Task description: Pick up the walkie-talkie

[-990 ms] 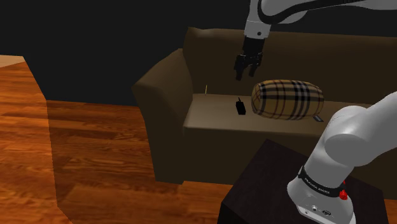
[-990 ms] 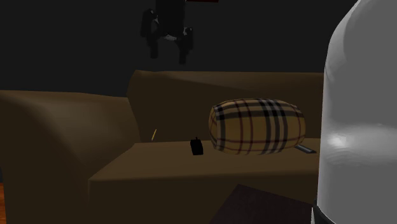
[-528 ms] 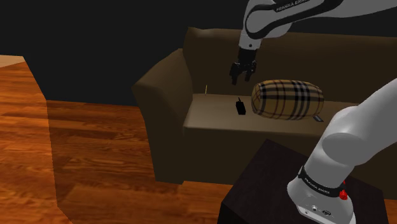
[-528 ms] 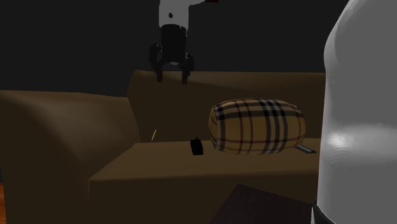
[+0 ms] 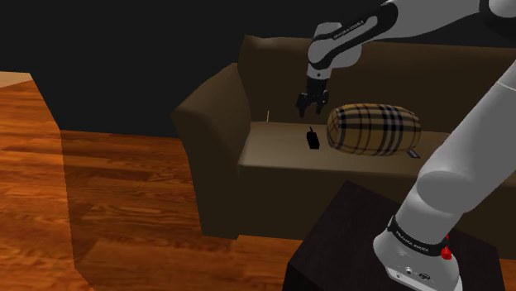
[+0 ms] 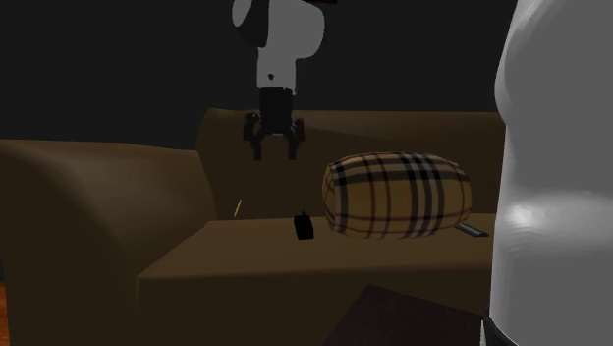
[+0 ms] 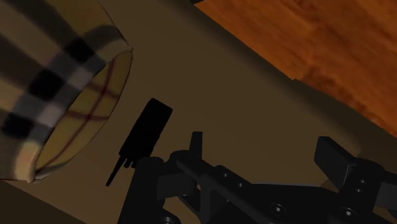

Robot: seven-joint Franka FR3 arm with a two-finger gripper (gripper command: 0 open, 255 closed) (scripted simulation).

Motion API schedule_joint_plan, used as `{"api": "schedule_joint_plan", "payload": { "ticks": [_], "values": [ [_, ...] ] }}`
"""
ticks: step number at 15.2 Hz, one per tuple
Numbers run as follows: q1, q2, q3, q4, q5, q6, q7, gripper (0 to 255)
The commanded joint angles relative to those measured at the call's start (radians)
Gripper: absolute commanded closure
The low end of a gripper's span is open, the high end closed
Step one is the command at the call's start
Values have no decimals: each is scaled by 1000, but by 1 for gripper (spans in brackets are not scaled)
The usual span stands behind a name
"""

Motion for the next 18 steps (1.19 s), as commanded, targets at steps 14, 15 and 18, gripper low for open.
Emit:
{"api": "schedule_joint_plan", "payload": {
  "ticks": [14,15,18],
  "values": [
    [-135,513,-81,323,176,142,-126,0],
    [-149,548,-81,352,189,143,-132,0],
    [-192,653,-79,446,224,144,-147,0]
  ]
}}
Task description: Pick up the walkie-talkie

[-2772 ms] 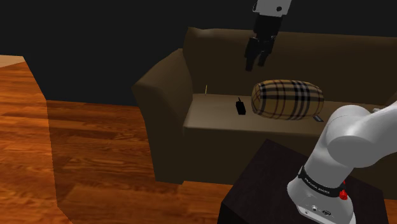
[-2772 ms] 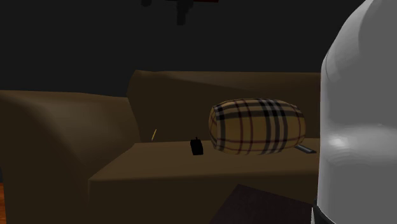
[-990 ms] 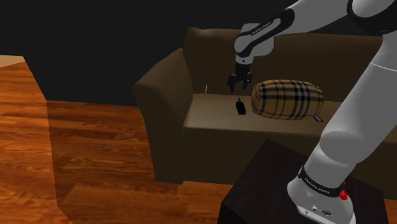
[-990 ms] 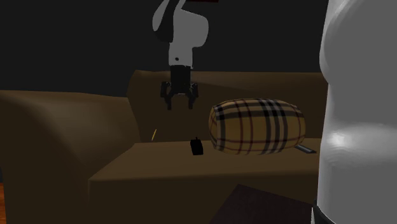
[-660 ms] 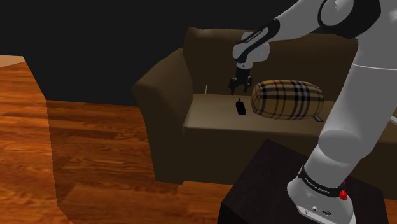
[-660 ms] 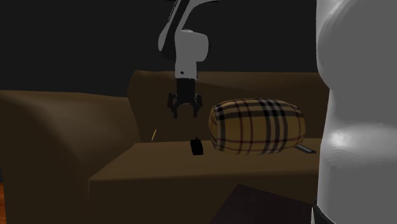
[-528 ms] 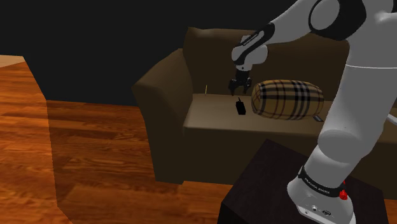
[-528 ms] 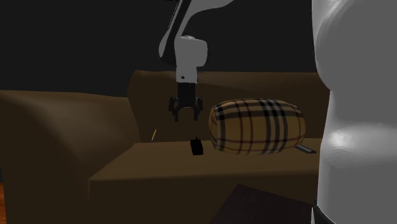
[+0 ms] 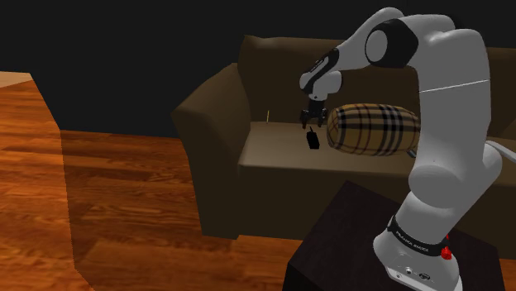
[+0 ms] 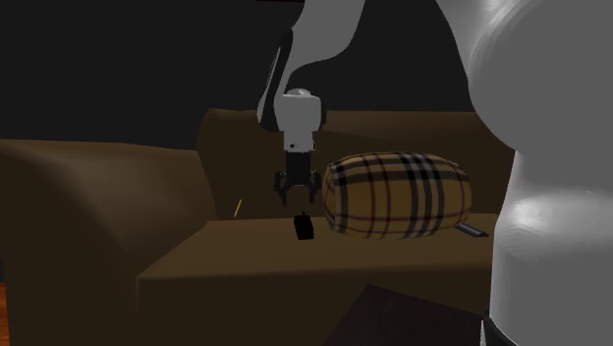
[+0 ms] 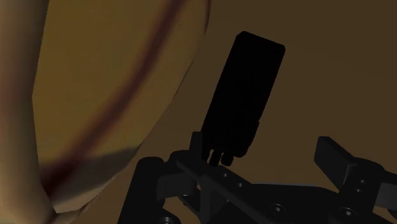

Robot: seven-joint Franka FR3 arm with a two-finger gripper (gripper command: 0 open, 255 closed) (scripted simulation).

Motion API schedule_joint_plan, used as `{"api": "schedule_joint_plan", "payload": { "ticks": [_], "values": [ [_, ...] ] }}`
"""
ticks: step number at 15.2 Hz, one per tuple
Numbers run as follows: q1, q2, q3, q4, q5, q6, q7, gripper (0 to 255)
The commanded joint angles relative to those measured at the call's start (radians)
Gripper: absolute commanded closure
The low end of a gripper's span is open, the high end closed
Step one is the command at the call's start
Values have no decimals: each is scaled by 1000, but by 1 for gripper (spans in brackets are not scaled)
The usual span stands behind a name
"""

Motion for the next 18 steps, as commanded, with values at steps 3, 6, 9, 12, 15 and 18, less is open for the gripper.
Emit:
{"api": "schedule_joint_plan", "payload": {
  "ticks": [3,6,9,12,15,18],
  "values": [
    [-37,96,6,80,30,8,-11,0],
    [-42,122,13,77,40,36,-16,0],
    [-48,154,21,76,51,68,-23,0],
    [-47,155,22,76,51,69,-23,255],
    [-46,155,22,76,51,69,-21,255],
    [-46,155,22,76,51,69,-21,255]
  ]
}}
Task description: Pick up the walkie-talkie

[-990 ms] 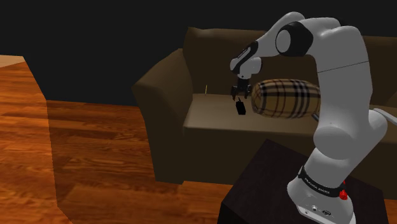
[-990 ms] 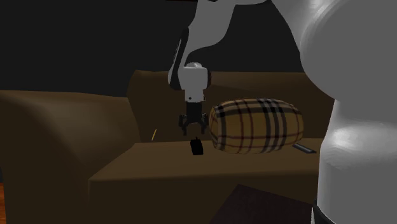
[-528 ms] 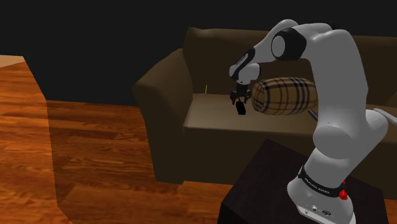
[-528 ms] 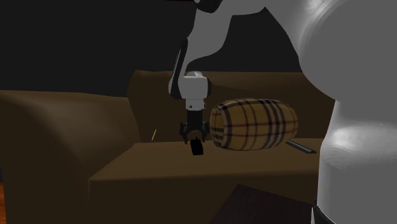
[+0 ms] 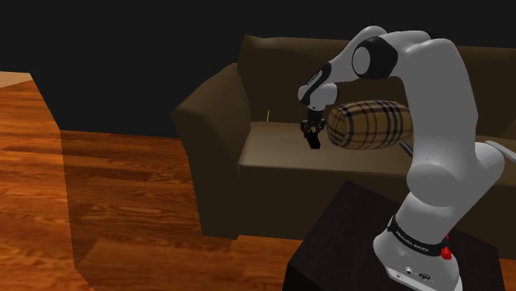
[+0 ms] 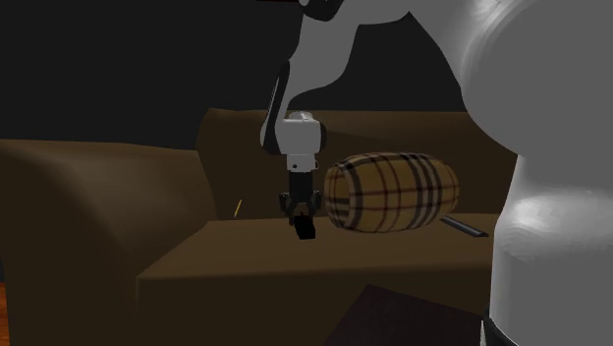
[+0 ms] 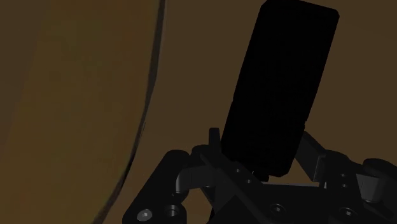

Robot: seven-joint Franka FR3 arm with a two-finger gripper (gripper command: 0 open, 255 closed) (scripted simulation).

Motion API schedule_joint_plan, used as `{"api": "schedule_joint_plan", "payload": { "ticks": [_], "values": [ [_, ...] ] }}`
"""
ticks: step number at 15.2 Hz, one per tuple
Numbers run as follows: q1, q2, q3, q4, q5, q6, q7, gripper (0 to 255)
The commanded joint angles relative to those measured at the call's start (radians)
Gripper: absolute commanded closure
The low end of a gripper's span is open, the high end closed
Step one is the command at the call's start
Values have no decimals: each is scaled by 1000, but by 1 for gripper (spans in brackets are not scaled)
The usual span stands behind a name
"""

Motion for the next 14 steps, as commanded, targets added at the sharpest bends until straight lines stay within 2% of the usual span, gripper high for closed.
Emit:
{"api": "schedule_joint_plan", "payload": {
  "ticks": [1,14],
  "values": [
    [0,0,0,0,0,0,0,255],
    [15,-94,-25,12,-34,-104,19,255]
  ]
}}
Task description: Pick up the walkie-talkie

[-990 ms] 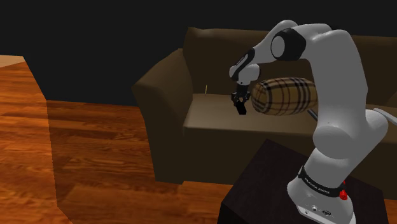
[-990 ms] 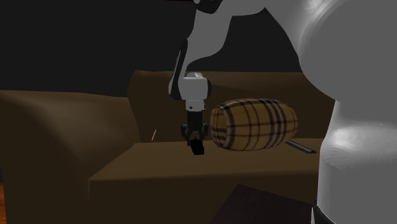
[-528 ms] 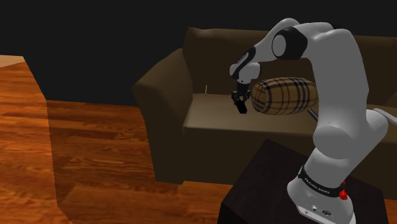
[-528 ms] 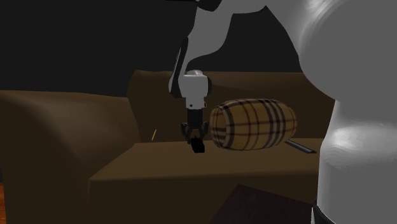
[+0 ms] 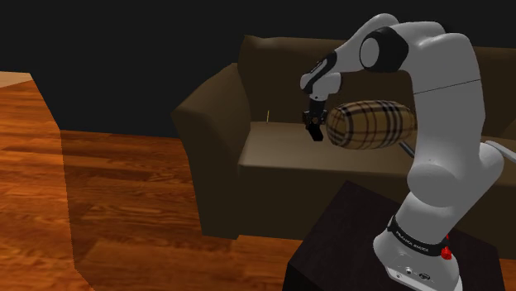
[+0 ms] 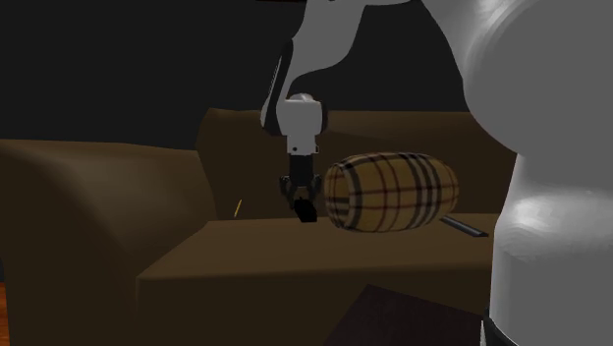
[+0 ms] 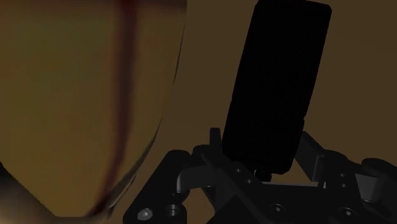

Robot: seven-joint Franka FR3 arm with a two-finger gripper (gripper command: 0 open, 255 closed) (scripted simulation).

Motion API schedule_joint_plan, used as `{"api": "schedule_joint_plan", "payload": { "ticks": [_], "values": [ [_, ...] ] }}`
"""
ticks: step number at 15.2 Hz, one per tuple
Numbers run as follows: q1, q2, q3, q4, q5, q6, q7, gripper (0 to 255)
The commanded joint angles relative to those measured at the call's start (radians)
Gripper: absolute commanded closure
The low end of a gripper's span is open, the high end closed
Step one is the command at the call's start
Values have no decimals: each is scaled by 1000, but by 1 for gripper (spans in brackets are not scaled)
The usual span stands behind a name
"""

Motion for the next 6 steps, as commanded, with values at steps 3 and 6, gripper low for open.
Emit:
{"api": "schedule_joint_plan", "payload": {
  "ticks": [3,6],
  "values": [
    [5,-30,-8,11,-12,-40,7,255],
    [6,-38,-10,15,-15,-52,9,255]
  ]
}}
